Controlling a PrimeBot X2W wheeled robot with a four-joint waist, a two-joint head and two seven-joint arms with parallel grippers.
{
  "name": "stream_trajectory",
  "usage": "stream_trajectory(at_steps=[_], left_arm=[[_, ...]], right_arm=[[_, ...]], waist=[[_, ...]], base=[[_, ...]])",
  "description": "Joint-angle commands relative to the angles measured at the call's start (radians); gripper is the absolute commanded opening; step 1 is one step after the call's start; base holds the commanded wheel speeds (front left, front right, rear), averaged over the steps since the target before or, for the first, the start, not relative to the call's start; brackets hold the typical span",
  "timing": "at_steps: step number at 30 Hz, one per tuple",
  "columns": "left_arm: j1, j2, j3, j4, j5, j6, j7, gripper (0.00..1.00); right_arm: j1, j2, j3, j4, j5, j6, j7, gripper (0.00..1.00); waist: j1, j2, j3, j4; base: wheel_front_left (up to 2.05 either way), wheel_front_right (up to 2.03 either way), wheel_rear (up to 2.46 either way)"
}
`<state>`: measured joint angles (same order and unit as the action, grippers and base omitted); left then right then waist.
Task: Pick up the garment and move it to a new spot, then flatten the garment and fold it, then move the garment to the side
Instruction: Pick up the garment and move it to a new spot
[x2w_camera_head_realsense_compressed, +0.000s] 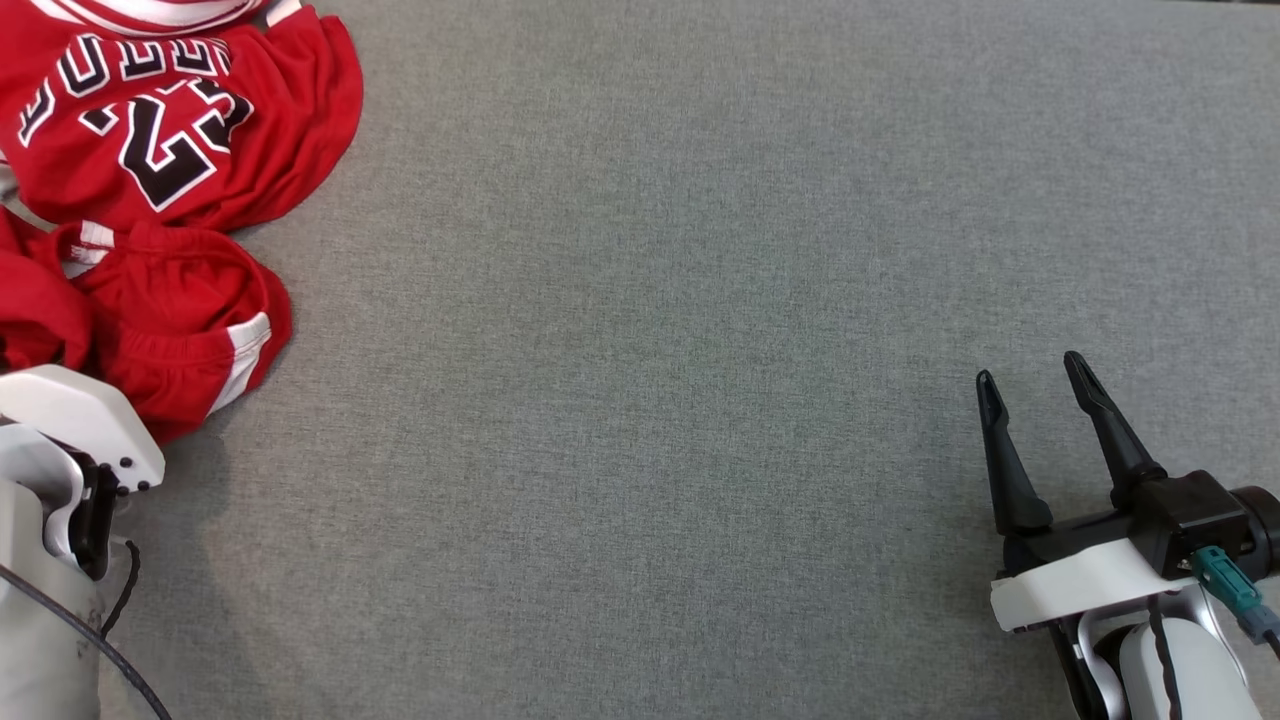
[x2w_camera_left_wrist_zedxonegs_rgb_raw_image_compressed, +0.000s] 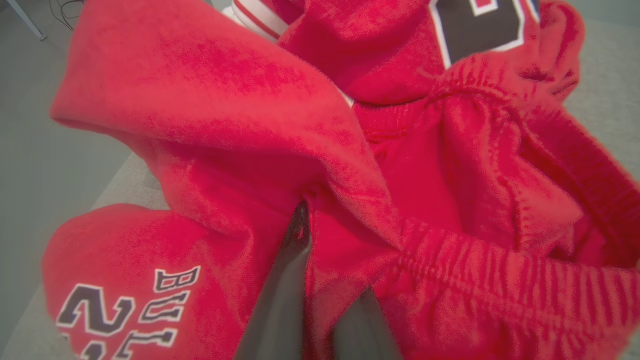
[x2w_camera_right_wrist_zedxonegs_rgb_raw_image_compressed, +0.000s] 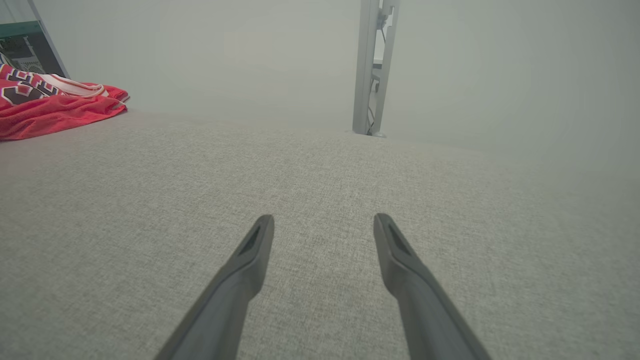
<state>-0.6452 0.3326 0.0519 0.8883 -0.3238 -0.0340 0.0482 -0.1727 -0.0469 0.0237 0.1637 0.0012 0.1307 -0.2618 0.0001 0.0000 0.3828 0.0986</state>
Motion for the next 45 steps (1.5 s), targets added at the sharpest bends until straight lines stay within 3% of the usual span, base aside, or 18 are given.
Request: stream_trajectory(at_steps=[1, 10, 18, 23, 35, 40, 45], left_arm=[[-0.003, 0.007, 0.000, 0.014, -0.002, 0.000, -0.014, 0.00], [-0.015, 0.014, -0.019, 0.009, 0.013, -0.029, -0.210, 0.00], [-0.019, 0.021, -0.081, -0.072, 0.035, -0.065, -0.218, 0.00], [-0.018, 0.008, -0.146, -0.185, 0.041, -0.085, -0.177, 0.00], [0.063, -0.065, -0.346, -0.538, 0.003, -0.095, 0.069, 0.00], [0.073, -0.124, -0.430, -0.563, -0.009, -0.096, 0.114, 0.00], [0.030, -0.202, -0.510, -0.491, -0.017, -0.095, 0.115, 0.00]], right_arm=[[-0.005, -0.007, 0.001, 0.003, 0.007, 0.000, -0.006, 1.00], [0.026, -0.007, -0.009, 0.018, 0.028, 0.000, -0.006, 1.00], [0.056, -0.007, -0.006, 0.028, 0.065, 0.000, -0.006, 1.00], [0.079, -0.007, -0.013, 0.034, 0.091, 0.000, -0.006, 1.00], [0.109, -0.007, -0.043, 0.031, 0.122, 0.000, -0.006, 1.00], [0.087, -0.007, -0.034, 0.027, 0.128, 0.000, -0.006, 1.00], [0.061, -0.006, -0.008, 0.025, 0.138, 0.000, -0.006, 1.00]], waist=[[-0.0001, 0.0000, -0.012, 0.000], [-0.0001, 0.0000, -0.101, 0.031], [-0.0001, 0.0000, -0.192, 0.040], [-0.0001, 0.0000, -0.246, 0.021], [-0.0001, 0.0000, -0.276, -0.090], [-0.0001, 0.0000, -0.247, -0.157], [-0.0001, 0.0000, -0.205, -0.241]], base=[[0.00, 0.00, 0.00], [0.00, 0.00, 0.00], [0.00, 0.00, 0.00], [0.00, 0.00, 0.00], [0.00, 0.00, 0.00], [0.00, 0.00, 0.00], [0.00, 0.00, 0.00]])
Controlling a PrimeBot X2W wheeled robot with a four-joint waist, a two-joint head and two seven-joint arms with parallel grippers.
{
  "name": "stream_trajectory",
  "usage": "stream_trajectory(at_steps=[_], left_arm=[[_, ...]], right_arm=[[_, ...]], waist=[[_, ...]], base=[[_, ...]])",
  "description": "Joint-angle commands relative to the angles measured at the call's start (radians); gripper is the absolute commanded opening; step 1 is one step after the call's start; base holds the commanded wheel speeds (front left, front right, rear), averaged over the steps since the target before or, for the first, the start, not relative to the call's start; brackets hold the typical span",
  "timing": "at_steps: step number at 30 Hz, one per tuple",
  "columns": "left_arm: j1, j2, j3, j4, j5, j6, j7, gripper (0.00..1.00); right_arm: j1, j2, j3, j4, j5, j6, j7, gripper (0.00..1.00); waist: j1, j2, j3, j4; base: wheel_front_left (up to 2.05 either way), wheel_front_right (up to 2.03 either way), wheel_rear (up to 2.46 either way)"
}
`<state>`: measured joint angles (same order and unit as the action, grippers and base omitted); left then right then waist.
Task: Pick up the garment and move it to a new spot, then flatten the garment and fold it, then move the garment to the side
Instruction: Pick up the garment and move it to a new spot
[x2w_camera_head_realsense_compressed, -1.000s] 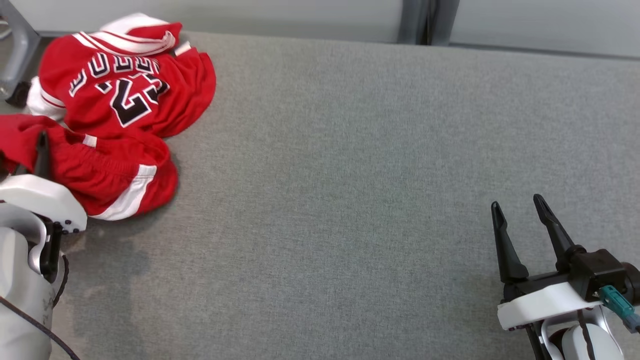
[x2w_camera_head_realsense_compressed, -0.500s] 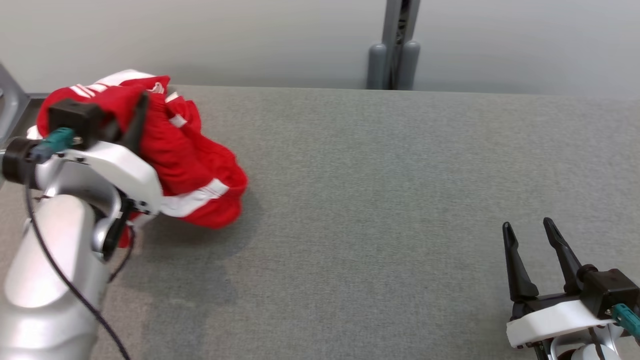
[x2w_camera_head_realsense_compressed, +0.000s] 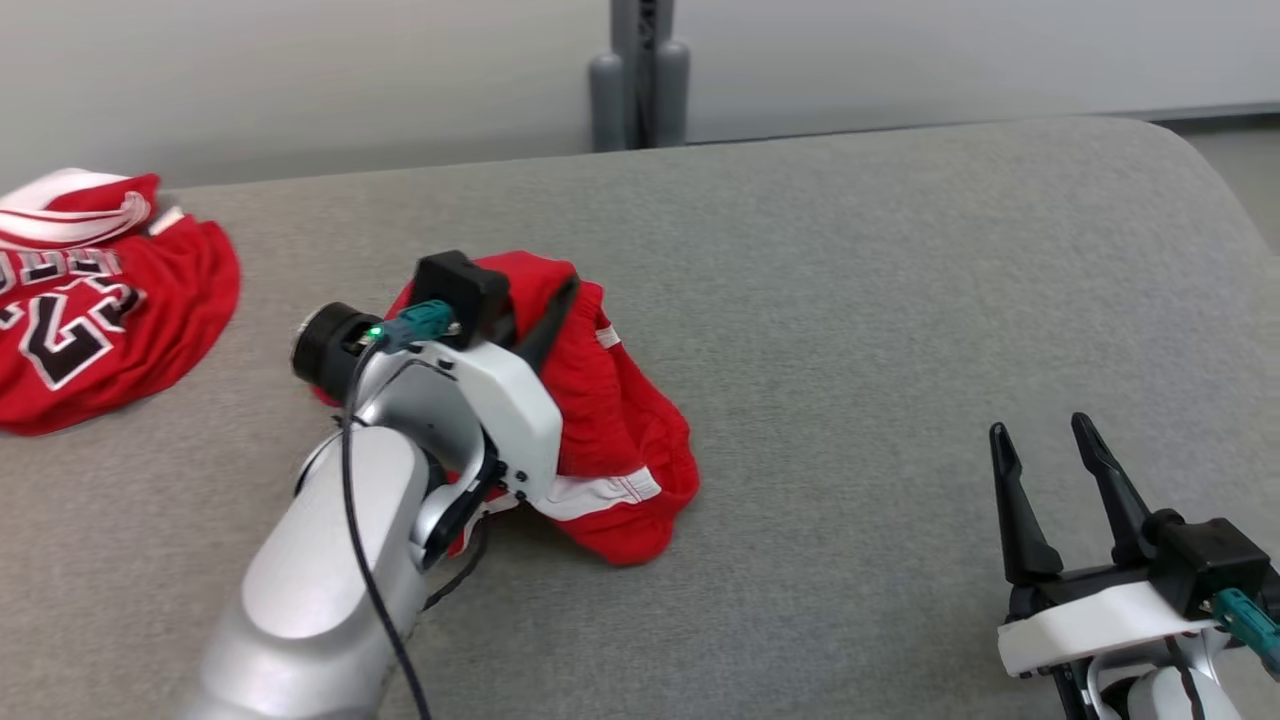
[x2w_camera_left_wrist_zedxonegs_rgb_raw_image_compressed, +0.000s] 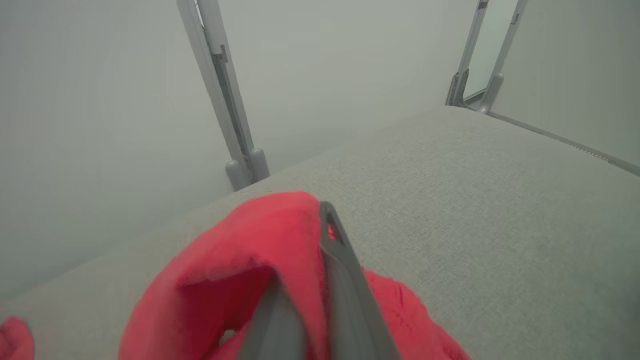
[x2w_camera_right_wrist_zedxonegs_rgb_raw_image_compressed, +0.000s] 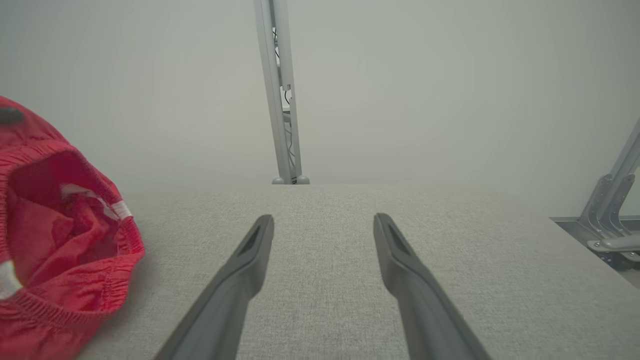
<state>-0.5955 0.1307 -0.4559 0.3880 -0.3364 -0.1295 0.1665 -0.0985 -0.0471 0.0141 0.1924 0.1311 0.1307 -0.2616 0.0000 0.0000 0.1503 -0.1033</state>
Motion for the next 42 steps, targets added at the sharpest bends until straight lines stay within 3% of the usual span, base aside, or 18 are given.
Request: stream_trajectory(at_steps=[1, 9, 15, 17, 18, 32, 38, 42], left_arm=[[-0.027, -0.006, -0.013, 0.029, -0.005, 0.000, -0.006, 0.00], [-0.111, -0.054, -0.062, 0.246, -0.038, 0.000, -0.040, 0.00], [-0.157, -0.069, -0.082, 0.385, -0.046, 0.011, -0.104, 0.00], [-0.164, -0.073, -0.096, 0.430, -0.050, 0.018, -0.139, 0.77], [-0.166, -0.075, -0.104, 0.452, -0.054, 0.020, -0.154, 1.00], [-0.131, -0.078, -0.340, 0.415, -0.242, 0.054, -0.258, 1.00], [-0.064, -0.078, -0.348, 0.382, -0.274, 0.091, -0.318, 1.00], [0.007, -0.044, -0.327, 0.348, -0.295, 0.119, -0.351, 1.00]], right_arm=[[-0.019, -0.006, 0.012, -0.005, 0.011, 0.000, -0.006, 1.00], [-0.051, -0.006, 0.051, -0.002, 0.032, 0.000, -0.006, 1.00], [-0.060, -0.006, 0.059, 0.002, 0.047, 0.000, -0.006, 1.00], [-0.061, -0.006, 0.059, 0.003, 0.048, 0.000, -0.006, 1.00], [-0.060, -0.006, 0.058, 0.005, 0.052, 0.000, -0.006, 1.00], [-0.025, -0.006, 0.023, 0.025, 0.044, 0.000, -0.006, 1.00], [0.010, -0.006, -0.010, 0.028, 0.036, 0.000, -0.007, 1.00], [0.032, -0.006, -0.031, 0.028, 0.032, 0.000, -0.006, 1.00]], waist=[[0.0000, 0.0000, 0.035, -0.056], [0.0000, 0.0000, 0.088, -0.155], [0.0000, 0.0000, 0.103, -0.183], [0.0000, 0.0000, 0.105, -0.183], [0.0000, 0.0000, 0.104, -0.181], [0.0000, 0.0000, 0.021, -0.042], [0.0000, 0.0000, -0.033, 0.020], [0.0000, 0.0000, -0.063, 0.052]], base=[[0.00, 0.00, 0.00], [0.00, 0.00, 0.00], [0.00, 0.00, 0.00], [0.00, 0.00, 0.00], [0.00, 0.00, 0.00], [0.00, 0.00, 0.00], [0.00, 0.00, 0.00], [0.00, 0.00, 0.00]])
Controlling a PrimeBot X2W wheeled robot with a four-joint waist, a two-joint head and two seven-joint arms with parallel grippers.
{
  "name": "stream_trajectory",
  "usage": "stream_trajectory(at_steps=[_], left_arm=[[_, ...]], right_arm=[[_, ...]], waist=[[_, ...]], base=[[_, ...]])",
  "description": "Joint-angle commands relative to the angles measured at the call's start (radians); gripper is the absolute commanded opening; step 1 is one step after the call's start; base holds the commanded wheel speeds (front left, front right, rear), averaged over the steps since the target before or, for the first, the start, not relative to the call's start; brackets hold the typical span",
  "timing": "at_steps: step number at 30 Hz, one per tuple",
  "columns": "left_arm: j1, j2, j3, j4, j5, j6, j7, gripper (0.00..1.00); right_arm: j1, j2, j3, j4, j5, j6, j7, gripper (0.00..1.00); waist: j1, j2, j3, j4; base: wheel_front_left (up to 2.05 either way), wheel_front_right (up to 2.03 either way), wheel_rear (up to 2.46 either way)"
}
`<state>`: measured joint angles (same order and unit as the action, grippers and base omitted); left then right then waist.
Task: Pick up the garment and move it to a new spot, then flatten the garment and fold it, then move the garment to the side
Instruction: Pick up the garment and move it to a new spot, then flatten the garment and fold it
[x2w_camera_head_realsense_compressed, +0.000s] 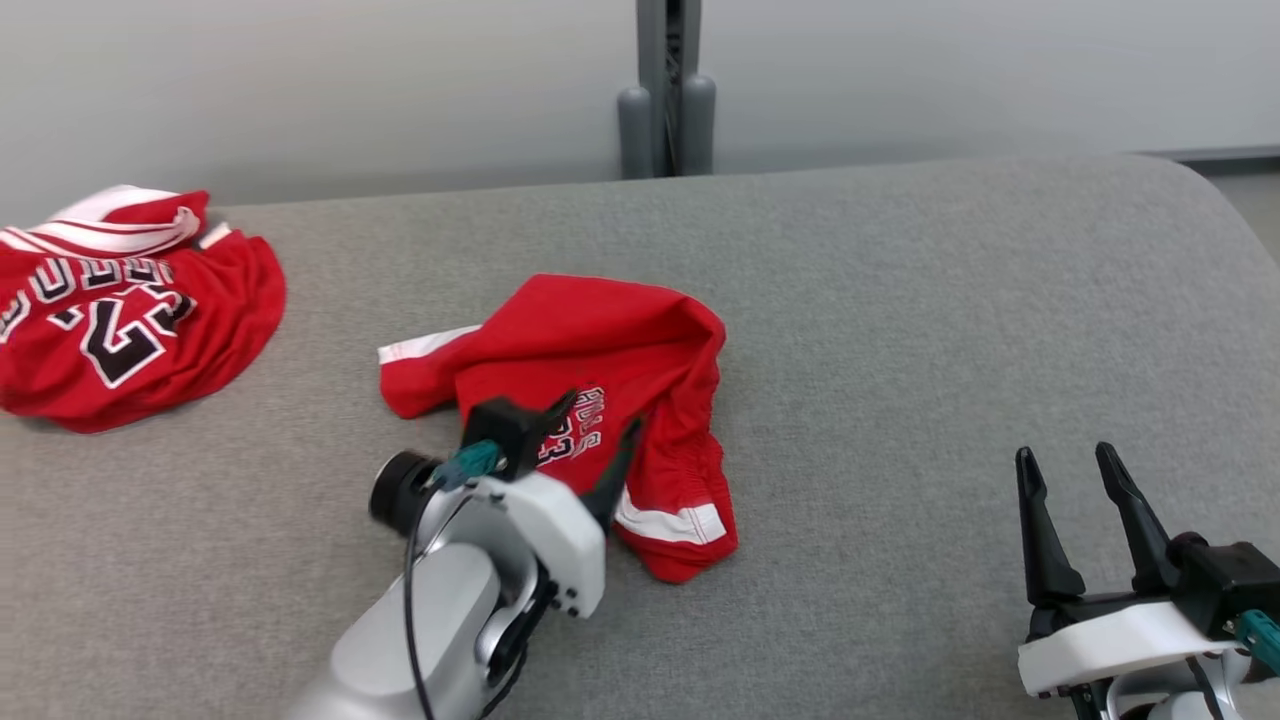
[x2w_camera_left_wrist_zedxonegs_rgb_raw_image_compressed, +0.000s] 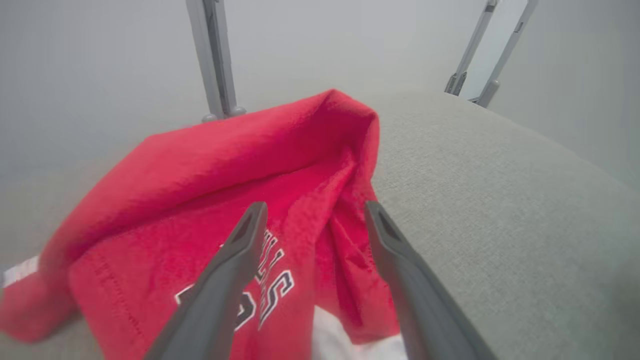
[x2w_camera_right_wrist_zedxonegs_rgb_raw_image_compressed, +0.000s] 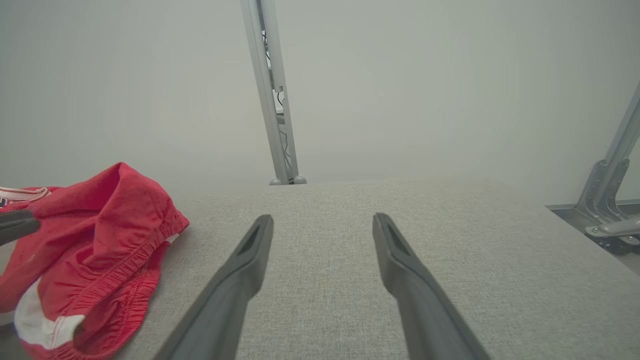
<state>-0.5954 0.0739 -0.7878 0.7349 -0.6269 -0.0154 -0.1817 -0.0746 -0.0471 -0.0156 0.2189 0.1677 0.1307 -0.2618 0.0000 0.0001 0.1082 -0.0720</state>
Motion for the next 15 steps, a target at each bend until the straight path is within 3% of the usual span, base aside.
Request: stream_trajectory(at_steps=[1, 9, 15], left_arm=[[0.026, 0.024, 0.009, -0.009, -0.008, 0.014, -0.006, 1.00], [0.150, 0.130, 0.067, -0.070, -0.056, 0.087, 0.004, 1.00], [0.195, 0.151, 0.082, -0.061, -0.092, 0.083, 0.033, 1.00]], right_arm=[[0.014, -0.006, -0.004, 0.001, -0.005, 0.000, -0.006, 1.00], [0.036, -0.006, -0.002, -0.004, -0.007, 0.000, -0.006, 1.00], [0.022, -0.006, 0.011, -0.004, -0.014, 0.000, -0.006, 1.00]], waist=[[0.0000, -0.0001, -0.027, 0.027], [0.0000, -0.0001, -0.041, 0.041], [0.0000, -0.0001, -0.020, 0.019]], base=[[0.00, 0.00, 0.00], [0.00, 0.00, 0.00], [0.00, 0.00, 0.00]])
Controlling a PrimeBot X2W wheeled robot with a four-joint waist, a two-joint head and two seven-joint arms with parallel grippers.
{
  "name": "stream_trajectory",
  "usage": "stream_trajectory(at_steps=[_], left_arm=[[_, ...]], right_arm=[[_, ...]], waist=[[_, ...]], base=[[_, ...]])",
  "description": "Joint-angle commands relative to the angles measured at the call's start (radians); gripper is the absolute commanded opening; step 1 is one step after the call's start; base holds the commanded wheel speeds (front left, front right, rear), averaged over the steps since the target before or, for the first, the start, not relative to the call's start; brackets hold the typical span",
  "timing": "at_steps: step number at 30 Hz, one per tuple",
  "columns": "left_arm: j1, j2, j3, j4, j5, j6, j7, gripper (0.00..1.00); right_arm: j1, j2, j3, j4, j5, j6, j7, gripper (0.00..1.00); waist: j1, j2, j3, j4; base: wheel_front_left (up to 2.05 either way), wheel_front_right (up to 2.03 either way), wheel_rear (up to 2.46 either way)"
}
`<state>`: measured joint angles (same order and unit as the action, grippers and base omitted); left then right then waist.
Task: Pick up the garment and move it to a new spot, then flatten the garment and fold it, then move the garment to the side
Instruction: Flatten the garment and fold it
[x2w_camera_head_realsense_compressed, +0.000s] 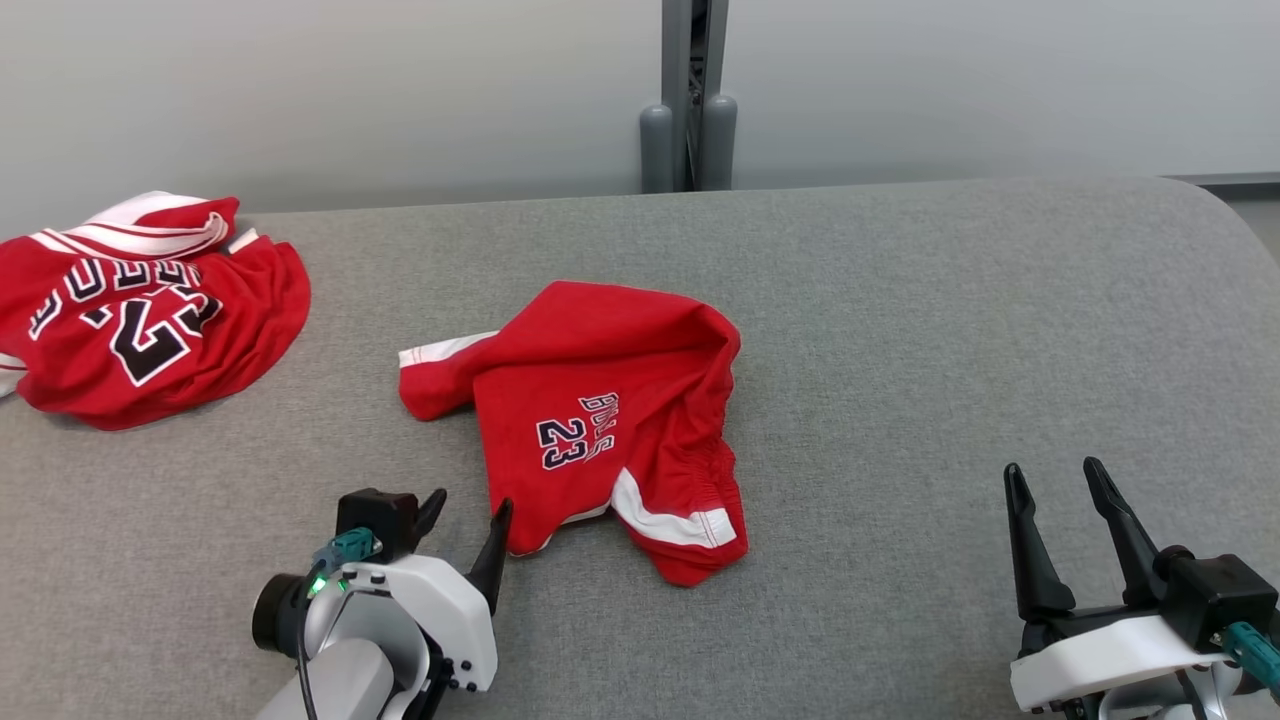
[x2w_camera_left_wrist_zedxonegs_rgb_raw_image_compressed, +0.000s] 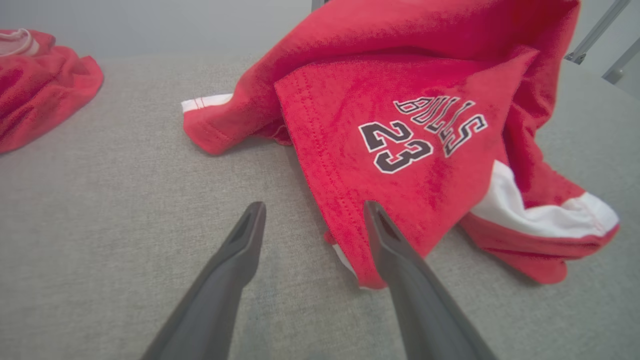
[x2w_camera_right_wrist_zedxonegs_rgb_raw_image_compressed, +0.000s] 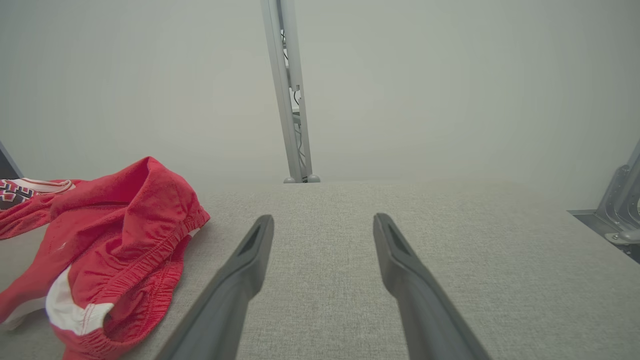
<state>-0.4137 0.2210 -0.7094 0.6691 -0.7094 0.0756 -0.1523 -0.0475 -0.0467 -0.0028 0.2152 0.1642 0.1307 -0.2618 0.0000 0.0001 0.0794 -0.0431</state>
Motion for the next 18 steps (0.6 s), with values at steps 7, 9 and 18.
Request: stream_trajectory(at_steps=[7, 9, 18], left_arm=[[0.022, -0.019, 0.008, 0.025, -0.043, -0.032, 0.008, 1.00], [0.024, -0.024, 0.010, 0.034, -0.055, -0.038, 0.018, 1.00], [0.028, -0.055, 0.029, 0.069, -0.112, -0.077, 0.027, 0.00]], right_arm=[[-0.016, -0.007, -0.008, -0.003, -0.018, 0.000, -0.006, 1.00], [-0.018, -0.007, -0.008, -0.003, -0.019, 0.000, -0.006, 1.00], [-0.022, -0.007, -0.012, -0.003, -0.018, 0.000, -0.006, 1.00]], waist=[[0.0000, -0.0001, 0.029, -0.036], [0.0000, -0.0001, 0.033, -0.042], [0.0000, -0.0001, 0.040, -0.062]], base=[[0.00, 0.00, 0.00], [0.00, 0.00, 0.00], [0.00, 0.00, 0.00]])
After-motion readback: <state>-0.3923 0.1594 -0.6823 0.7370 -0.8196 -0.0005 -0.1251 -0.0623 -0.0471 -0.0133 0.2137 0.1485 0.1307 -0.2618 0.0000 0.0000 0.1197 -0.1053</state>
